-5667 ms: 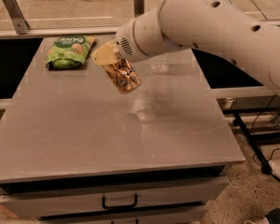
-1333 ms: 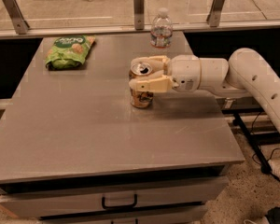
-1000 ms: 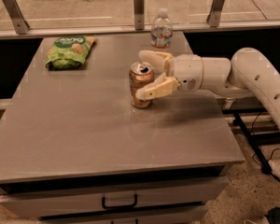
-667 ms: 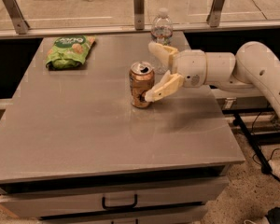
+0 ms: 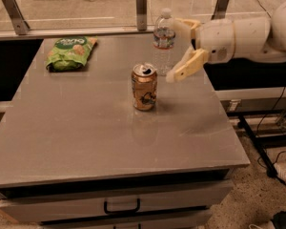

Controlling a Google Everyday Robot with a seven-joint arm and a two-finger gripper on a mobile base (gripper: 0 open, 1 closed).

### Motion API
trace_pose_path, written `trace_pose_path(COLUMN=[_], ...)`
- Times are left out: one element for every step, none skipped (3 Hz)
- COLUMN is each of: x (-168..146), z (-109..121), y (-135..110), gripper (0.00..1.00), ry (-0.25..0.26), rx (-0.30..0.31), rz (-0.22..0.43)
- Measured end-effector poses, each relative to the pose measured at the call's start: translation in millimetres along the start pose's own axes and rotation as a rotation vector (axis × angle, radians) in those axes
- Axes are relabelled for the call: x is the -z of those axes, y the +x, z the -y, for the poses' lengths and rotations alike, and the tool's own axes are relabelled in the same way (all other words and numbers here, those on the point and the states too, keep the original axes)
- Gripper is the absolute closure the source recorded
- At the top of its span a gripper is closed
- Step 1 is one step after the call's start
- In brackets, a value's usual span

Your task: Place orange can upright

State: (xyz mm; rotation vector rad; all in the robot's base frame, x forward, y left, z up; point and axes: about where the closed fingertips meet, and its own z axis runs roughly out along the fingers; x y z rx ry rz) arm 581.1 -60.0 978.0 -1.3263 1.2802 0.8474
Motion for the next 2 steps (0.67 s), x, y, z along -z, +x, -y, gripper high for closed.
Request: trace_pose_path(x=[50, 112], z=[14, 12], y=[-44, -118], gripper=[0.00, 0.00], ry=[0.053, 0.188], rx=[0.103, 0.259], rz=[-0.178, -0.369])
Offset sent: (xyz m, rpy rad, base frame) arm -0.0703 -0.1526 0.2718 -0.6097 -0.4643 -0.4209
